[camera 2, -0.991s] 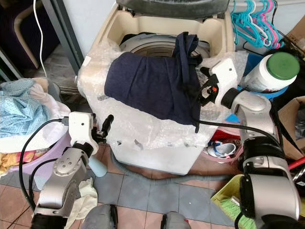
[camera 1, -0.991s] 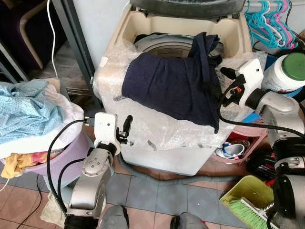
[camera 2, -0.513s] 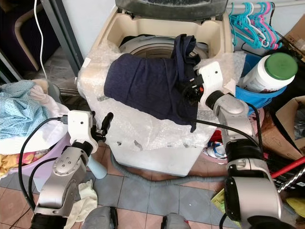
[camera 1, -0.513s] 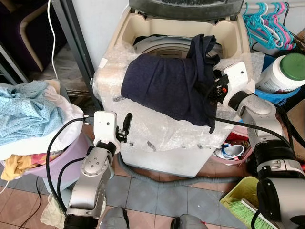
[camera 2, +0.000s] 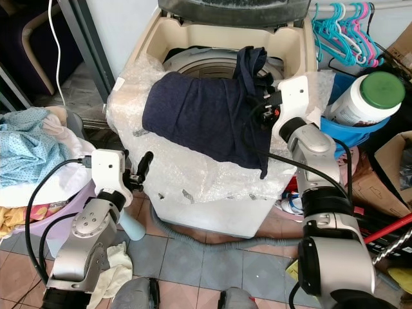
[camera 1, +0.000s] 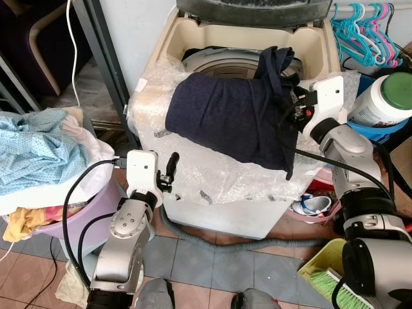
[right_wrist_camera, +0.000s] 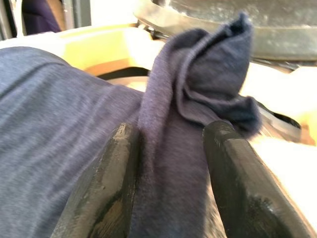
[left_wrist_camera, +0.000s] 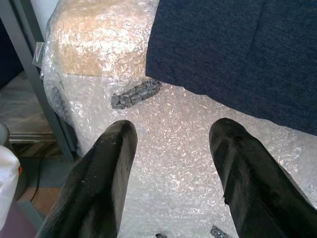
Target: Clothes washing
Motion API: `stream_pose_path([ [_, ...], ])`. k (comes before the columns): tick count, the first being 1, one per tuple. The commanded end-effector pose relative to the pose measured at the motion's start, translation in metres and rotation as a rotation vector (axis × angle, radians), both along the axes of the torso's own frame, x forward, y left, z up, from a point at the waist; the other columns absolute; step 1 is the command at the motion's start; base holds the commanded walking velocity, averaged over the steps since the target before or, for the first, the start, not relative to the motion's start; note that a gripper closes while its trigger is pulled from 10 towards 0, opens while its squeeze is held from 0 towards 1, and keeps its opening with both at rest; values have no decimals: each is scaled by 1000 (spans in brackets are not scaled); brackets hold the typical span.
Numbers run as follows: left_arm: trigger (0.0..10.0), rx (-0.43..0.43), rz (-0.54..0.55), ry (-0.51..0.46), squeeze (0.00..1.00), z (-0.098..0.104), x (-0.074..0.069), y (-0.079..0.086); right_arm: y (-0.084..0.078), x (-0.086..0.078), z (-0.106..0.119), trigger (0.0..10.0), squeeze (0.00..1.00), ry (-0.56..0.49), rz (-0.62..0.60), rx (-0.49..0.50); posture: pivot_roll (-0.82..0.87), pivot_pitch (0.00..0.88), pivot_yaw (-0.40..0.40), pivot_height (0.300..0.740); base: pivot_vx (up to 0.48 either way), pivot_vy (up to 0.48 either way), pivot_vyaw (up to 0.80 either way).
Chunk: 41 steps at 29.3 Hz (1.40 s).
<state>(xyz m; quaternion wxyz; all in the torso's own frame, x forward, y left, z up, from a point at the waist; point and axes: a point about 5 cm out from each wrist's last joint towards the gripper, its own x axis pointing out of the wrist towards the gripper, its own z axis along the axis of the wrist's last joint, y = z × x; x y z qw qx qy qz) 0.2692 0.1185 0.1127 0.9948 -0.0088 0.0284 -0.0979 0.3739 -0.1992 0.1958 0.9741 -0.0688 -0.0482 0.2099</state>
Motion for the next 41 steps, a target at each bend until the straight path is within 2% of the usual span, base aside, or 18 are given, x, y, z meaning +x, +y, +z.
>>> stream_pose_path([
  [1, 10000, -1, -3, 8, 0, -3, -1, 0, 5, -1, -1, 0, 0, 9, 33, -6, -28, 37, 14, 740, 0, 0, 0],
  [6, 10000, -12, 1, 10, 0, -2, 0, 0, 14, -6, -14, 0, 0, 82, 113, -40, -27, 38, 11, 740, 71, 0, 0],
  [8, 10000, -11, -2, 8, 0, -2, 0, -1, 14, -7, -23, 0, 0, 125, 111, -82, -26, 40, 9, 740, 0, 0, 0],
  [13, 10000, -10, 1, 10, 0, -3, -1, -1, 13, -7, -28, 0, 0, 143, 89, -134, -25, 42, 5, 740, 0, 0, 0],
  [19, 10000, -10, 6, 10, 0, -3, -1, -1, 10, 1, -17, 0, 0, 96, 2, -72, -26, 43, 4, 740, 0, 0, 0],
  [22, 10000, -11, 2, 11, 0, -4, -1, -2, 16, 14, 9, 0, 0, 8, -29, -45, -30, 45, 4, 740, 0, 0, 0],
  [24, 10000, -11, 1, 11, 0, -4, -1, -2, 18, 16, 13, 0, 0, -1, -24, -44, -31, 45, 4, 740, 0, 0, 0],
  [27, 10000, -11, -1, 12, 0, -4, -1, -4, 29, 30, 43, 0, 0, -60, -8, -59, -31, 49, -1, 740, 0, 0, 0],
  [28, 10000, -11, 0, 12, 0, -4, -1, -4, 34, 37, 66, 0, 0, -107, -28, -70, -25, 49, -7, 740, 0, 0, 0],
  [31, 10000, -10, 15, 13, 0, -4, -2, -2, 42, 43, 107, 0, 0, -211, -65, -60, -19, 50, -13, 740, 0, 0, 0],
  [33, 10000, -10, 20, 13, 0, -4, -2, -1, 43, 45, 121, 0, 0, -249, -86, -52, -17, 49, -16, 740, 0, 0, 0],
  [34, 10000, -11, 22, 13, 0, -5, -2, -1, 46, 44, 143, 0, 0, -317, -107, -24, -9, 48, -20, 740, 0, 0, 0],
  [35, 10000, -11, 22, 12, 0, -4, -2, -1, 47, 44, 152, 1569, 0, -353, -125, -40, -6, 47, -21, 740, 0, 0, 0],
  [36, 10000, -11, 23, 11, 0, -4, -3, -1, 48, 43, 158, 1569, 0, -375, -137, -54, -6, 47, -21, 740, 0, 0, 0],
  [37, 10000, -12, 24, 10, 0, -4, -3, -1, 48, 43, 161, 10000, 0, -397, -159, -95, 1, 44, -24, 740, 0, 0, 0],
  [38, 10000, -13, 30, 7, 0, -4, -3, -1, 49, 44, 163, 10000, 1000, -415, -182, -147, 5, 42, -27, 740, 0, 0, 0],
  [39, 10000, -13, 30, 7, 0, -4, -3, -1, 49, 44, 163, 10000, 1000, -415, -182, -147, 5, 42, -27, 740, 0, 0, 0],
  [41, 10000, -12, 39, 7, 0, -4, -3, 1, 47, 44, 162, 10000, 1000, -430, -217, -226, 8, 39, -29, 740, 0, 0, 0],
])
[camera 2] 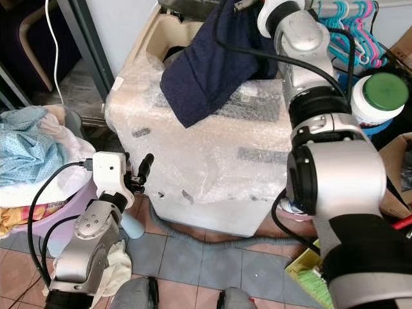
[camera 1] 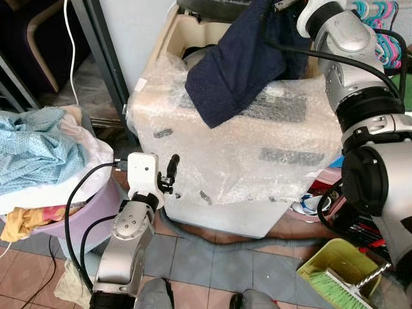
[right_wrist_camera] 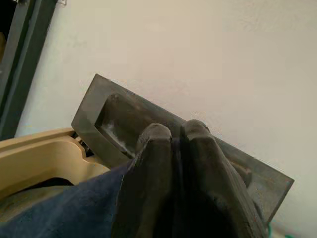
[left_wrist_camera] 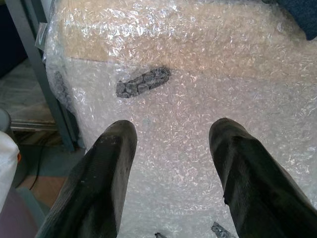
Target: Clothes washing
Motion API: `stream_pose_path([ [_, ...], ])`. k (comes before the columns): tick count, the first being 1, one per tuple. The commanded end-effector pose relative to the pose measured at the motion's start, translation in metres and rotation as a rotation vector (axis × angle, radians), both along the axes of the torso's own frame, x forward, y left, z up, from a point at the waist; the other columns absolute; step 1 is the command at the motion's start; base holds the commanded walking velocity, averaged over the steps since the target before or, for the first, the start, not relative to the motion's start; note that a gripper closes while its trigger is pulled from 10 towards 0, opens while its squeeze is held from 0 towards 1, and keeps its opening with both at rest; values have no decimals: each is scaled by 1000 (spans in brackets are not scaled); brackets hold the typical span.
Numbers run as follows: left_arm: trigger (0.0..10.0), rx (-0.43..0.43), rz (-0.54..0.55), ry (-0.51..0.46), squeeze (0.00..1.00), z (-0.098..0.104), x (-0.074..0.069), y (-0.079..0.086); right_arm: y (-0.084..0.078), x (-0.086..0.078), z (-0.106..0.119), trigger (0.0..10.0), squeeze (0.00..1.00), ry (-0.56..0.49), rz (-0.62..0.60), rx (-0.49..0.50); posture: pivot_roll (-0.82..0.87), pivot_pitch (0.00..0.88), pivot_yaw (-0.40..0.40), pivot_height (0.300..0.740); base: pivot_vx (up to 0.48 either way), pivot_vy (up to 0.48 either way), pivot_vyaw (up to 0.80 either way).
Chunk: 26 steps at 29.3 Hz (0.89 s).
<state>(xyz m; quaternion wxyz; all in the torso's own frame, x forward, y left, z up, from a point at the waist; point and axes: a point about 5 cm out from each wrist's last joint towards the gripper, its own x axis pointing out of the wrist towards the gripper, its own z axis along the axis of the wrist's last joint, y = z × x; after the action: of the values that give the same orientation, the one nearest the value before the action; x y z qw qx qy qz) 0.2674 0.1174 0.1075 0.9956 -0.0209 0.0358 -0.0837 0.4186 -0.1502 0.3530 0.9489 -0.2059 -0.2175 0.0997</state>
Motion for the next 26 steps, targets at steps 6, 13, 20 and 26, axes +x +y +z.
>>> stream_pose_path([
  [6, 10000, 13, 8, -7, 0, 1, -2, 2, -18, 1, -17, 10000, 1000, -12, -123, -126, 0, 37, -18, 740, 0, 0, 0],
  [13, 10000, 16, -15, -19, 0, 4, 6, 0, -48, -3, -40, 10000, 1000, 53, -138, -120, -24, 25, -1, 740, 0, 0, 0],
  [20, 10000, -4, 4, -31, 0, 6, 6, -1, -63, -24, -69, 10000, 1000, -45, -13, 35, -34, 24, 6, 740, 0, 0, 0],
  [26, 10000, 7, -44, -40, 0, 8, 8, -4, -58, -72, -121, 10000, 1000, -125, -93, 130, -71, 31, 37, 740, 0, 0, 0],
])
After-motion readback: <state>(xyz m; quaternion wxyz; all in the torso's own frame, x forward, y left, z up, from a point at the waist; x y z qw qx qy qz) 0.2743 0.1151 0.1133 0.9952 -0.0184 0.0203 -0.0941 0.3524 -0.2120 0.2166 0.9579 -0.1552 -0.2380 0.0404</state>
